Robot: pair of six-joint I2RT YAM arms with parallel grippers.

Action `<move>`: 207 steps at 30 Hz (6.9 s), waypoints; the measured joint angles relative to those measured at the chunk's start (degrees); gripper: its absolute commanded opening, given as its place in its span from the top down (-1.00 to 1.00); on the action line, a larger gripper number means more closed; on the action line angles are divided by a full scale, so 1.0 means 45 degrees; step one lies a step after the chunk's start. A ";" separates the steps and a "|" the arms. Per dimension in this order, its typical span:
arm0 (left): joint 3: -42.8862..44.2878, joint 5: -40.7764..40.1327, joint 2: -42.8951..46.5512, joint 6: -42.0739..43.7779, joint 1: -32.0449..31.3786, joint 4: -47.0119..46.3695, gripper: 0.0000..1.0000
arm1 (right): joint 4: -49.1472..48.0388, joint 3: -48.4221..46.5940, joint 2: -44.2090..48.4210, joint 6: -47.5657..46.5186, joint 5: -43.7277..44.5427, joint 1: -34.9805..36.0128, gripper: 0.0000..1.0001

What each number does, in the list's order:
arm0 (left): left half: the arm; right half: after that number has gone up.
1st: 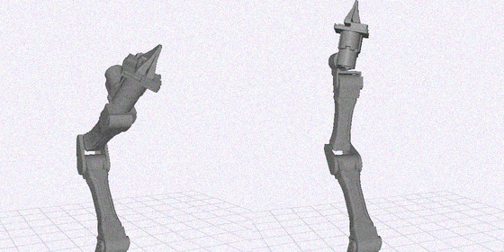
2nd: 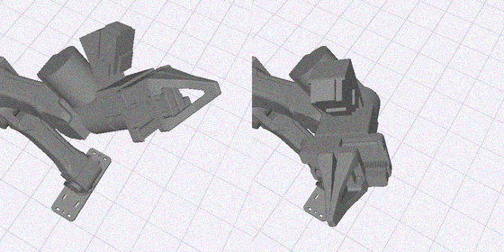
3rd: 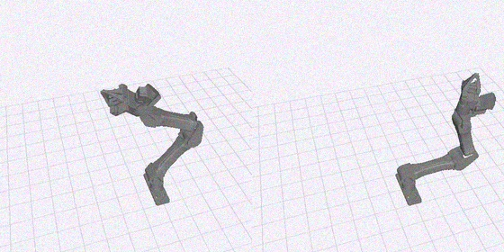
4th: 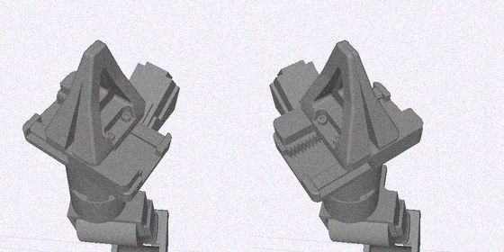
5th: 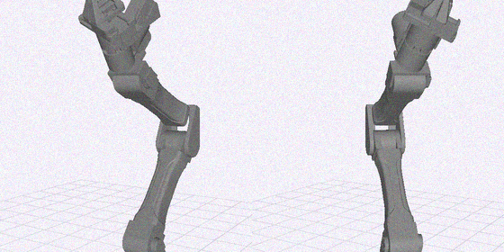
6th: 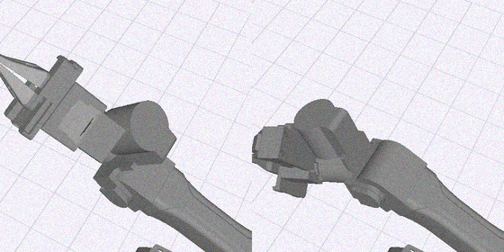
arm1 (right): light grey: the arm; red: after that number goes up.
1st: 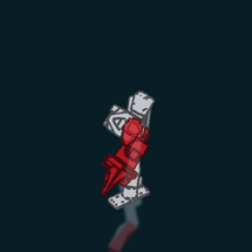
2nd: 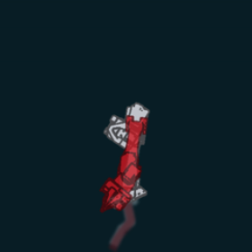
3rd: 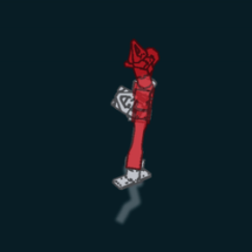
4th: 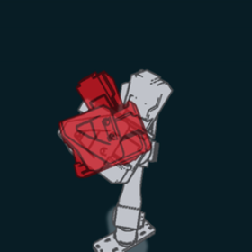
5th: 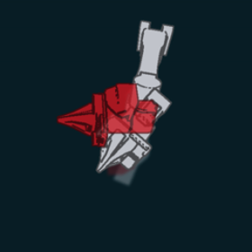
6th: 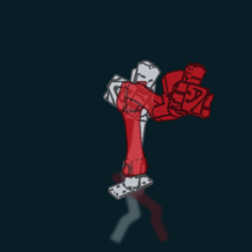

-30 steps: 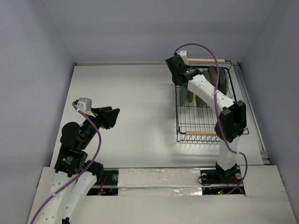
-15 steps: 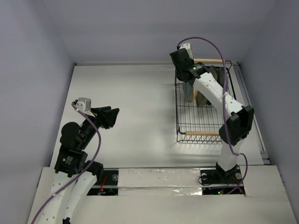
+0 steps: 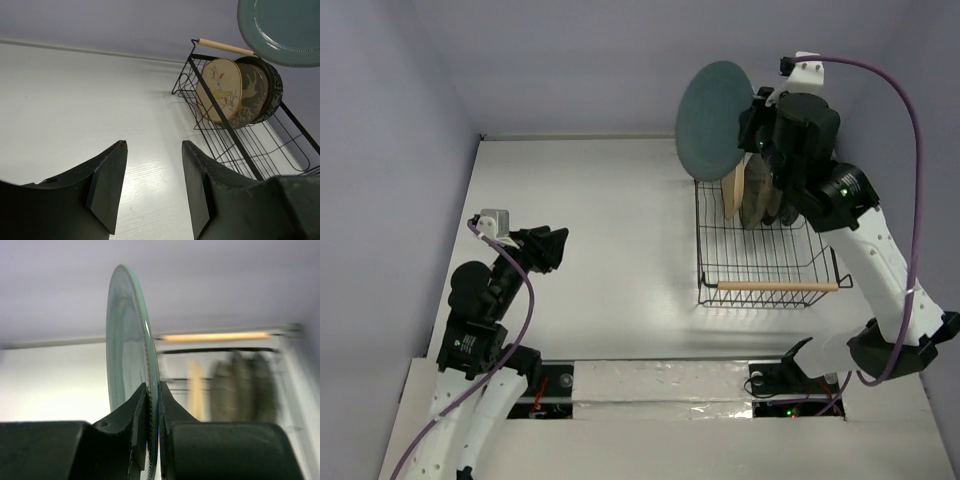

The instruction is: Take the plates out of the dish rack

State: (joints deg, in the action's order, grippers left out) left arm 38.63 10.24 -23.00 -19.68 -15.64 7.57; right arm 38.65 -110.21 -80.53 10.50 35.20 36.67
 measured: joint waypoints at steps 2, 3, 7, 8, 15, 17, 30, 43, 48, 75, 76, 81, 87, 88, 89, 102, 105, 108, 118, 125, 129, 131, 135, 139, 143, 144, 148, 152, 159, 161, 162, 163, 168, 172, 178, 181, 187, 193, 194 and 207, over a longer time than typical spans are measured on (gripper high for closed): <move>0.0000 -0.0199 0.0024 -0.0019 0.0092 0.0024 0.12 | -0.0976 0.0529 0.0078 0.0860 -0.1122 0.0039 1.00; 0.0000 -0.0291 0.0063 -0.0029 0.0112 0.0034 0.12 | -0.1515 0.0797 -0.0044 0.1389 -0.1802 0.0049 1.00; 0.0005 -0.0515 0.0262 -0.0029 0.0189 0.0073 0.12 | -0.3891 0.1370 -0.1904 0.3604 -0.4221 0.0335 1.00; 0.0005 -0.0544 0.0301 -0.0029 0.0219 0.0087 0.12 | -0.4381 0.1379 -0.2720 0.4114 -0.4692 0.0452 1.00; 0.0005 -0.0690 0.0330 -0.0029 0.0277 0.0117 0.11 | -0.5673 0.1341 -0.7509 0.6421 -0.6795 0.1069 1.00; 0.0005 -0.0680 0.0330 -0.0029 0.0277 0.0121 0.11 | -0.5625 0.1010 -0.8553 0.6645 -0.6970 0.1248 1.00; 0.0005 -0.0622 0.0330 -0.0029 0.0277 0.0155 0.11 | -0.6698 0.1001 -1.0690 0.8014 -0.7145 0.1520 0.88; 0.0005 -0.0534 0.0330 -0.0029 0.0277 0.0194 0.11 | -0.8111 0.3939 -1.0520 0.8723 -0.7252 0.1549 -0.11; 0.0005 -0.0505 0.0330 -0.0034 0.0277 0.0194 0.11 | -0.8204 0.4269 -1.0355 0.8621 -0.7451 0.1540 -0.39; 0.0005 -0.0316 0.0330 -0.0034 0.0277 0.0194 0.11 | -0.2885 0.4095 -0.0287 0.2608 0.0491 0.0136 -0.38; 0.0005 -0.0316 0.0330 -0.0034 0.0277 0.0194 0.11 | -0.2506 0.4090 -0.0374 0.2307 0.0772 -0.0272 -0.51; 0.0005 -0.0316 0.0335 -0.0034 0.0277 0.0194 0.11 | -0.0432 0.3589 -0.2055 0.1243 0.1243 -0.1413 -0.53; 0.0005 -0.0316 0.0393 -0.0034 0.0277 0.0209 0.11 | 0.0860 0.2569 -0.4668 0.0369 0.1282 -0.1831 -0.35; 0.0005 -0.0316 0.0423 -0.0034 0.0277 0.0209 0.11 | 0.0991 0.2365 -0.4988 0.0257 0.1321 -0.1923 -0.32; 0.0005 -0.0316 0.0457 -0.0034 0.0277 0.0209 0.11 | 0.1132 0.2127 -0.5328 0.0165 0.1413 -0.2035 -0.30; 0.0005 -0.0306 0.0520 -0.0034 0.0277 0.0209 0.11 | 0.1647 0.0321 -0.7737 -0.0763 0.2987 -0.2404 0.41; 0.0005 -0.0306 0.0578 -0.0034 0.0277 0.0219 0.11 | 0.1676 0.0233 -0.8043 -0.0894 0.3347 -0.2404 0.58; 0.0005 -0.0301 0.0607 -0.0034 0.0277 0.0214 0.11 | 0.1710 0.0092 -0.8077 -0.0971 0.3424 -0.2365 0.73; 0.0005 -0.0282 0.0607 -0.0034 0.0277 0.0214 0.11 | 0.1603 0.0092 -0.8077 -0.1452 0.3492 -0.2307 1.00; 0.0005 -0.0282 0.0607 -0.0034 0.0277 0.0214 0.11 | 0.1399 0.0097 -0.7660 -0.2035 0.3920 -0.2074 1.00; 0.0005 -0.0282 0.0607 -0.0034 0.0277 0.0214 0.10 | 0.1428 0.0097 -0.6674 -0.2273 0.4265 -0.2011 1.00; 0.0005 -0.0282 0.0607 -0.0034 0.0277 0.0214 0.10 | 0.1457 0.0097 -0.6057 -0.2283 0.4430 -0.2001 1.00; 0.0005 -0.0277 0.0607 -0.0034 0.0277 0.0214 0.10 | 0.1637 0.0087 -0.4697 -0.2152 0.4634 -0.1933 1.00; 0.0005 -0.0282 0.0607 -0.0034 0.0277 0.0209 0.10 | 0.1841 0.0078 -0.3269 -0.1695 0.4634 -0.1715 1.00; 0.0005 -0.0282 0.0607 -0.0034 0.0277 0.0209 0.10 | 0.1268 0.0602 -0.1515 -0.0937 0.3240 -0.1331 1.00; 0.0005 -0.0282 0.0607 -0.0034 0.0277 0.0214 0.10 | 0.0811 0.1010 -0.0967 -0.0612 0.2545 -0.1209 1.00; 0.0005 -0.0282 0.0593 -0.0034 0.0277 0.0209 0.10 | -0.1302 0.2837 0.0408 0.1175 -0.0578 -0.0840 1.00; 0.0005 -0.0282 0.0568 -0.0039 0.0277 0.0214 0.10 | -0.3915 0.4255 -0.0296 0.3405 -0.3657 -0.0593 1.00; 0.0005 -0.0272 0.0568 -0.0034 0.0418 0.0209 0.10 | -0.7009 0.4862 -0.4454 0.6771 -0.6713 0.0427 1.00; 0.0005 -0.0272 0.0568 -0.0039 0.0418 0.0209 0.10 | -0.7373 0.4862 -0.5435 0.7436 -0.7111 0.0724 1.00; 0.0005 -0.0267 0.0568 -0.0039 0.0418 0.0214 0.10 | -0.7509 0.4857 -0.5843 0.7728 -0.7242 0.0860 1.00; 0.0005 -0.0272 0.0568 -0.0039 0.0418 0.0209 0.10 | -0.7630 0.4838 -0.6271 0.8000 -0.7359 0.1015 1.00; 0.0005 -0.0262 0.0563 -0.0039 0.0418 0.0209 0.11 | -0.8160 0.4634 -0.7898 0.8918 -0.7601 0.1486 1.00; 0.0005 -0.0209 0.0563 -0.0039 0.0418 0.0209 0.10 | -0.8553 0.4634 -0.8578 0.9554 -0.7645 0.1525 1.00; 0.0005 -0.0121 0.0563 -0.0039 0.0418 0.0209 0.10 | -0.9466 0.4639 -0.9131 1.0457 -0.7650 0.1472 1.00; 0.0005 -0.0097 0.0559 -0.0039 0.0418 0.0209 0.10 | -0.9870 0.4634 -0.9505 1.0778 -0.7694 0.1433 0.96; 0.0005 -0.0039 0.0544 -0.0053 0.0418 0.0209 0.10 | -1.0190 0.4619 -1.0321 1.1181 -0.7995 0.1394 0.70; 0.0005 -0.0029 0.0539 -0.0068 0.0418 0.0204 0.10 | -1.0384 0.4614 -1.0380 1.1205 -0.8179 0.1394 -0.16; 0.0005 -0.0029 0.0539 -0.0068 0.0418 0.0204 0.10 | -1.0326 0.4609 -1.0380 1.1084 -0.8189 0.1399 -0.26; 0.0005 -0.0029 0.0539 -0.0073 0.0418 0.0204 0.10 | -0.7295 0.2992 -1.0370 0.7839 -0.6251 0.1914 -0.89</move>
State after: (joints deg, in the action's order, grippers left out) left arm 38.65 10.11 -20.58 -20.01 -13.76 8.49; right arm 5.82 -96.75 -127.20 45.78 7.07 45.28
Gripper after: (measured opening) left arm 0.447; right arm 0.939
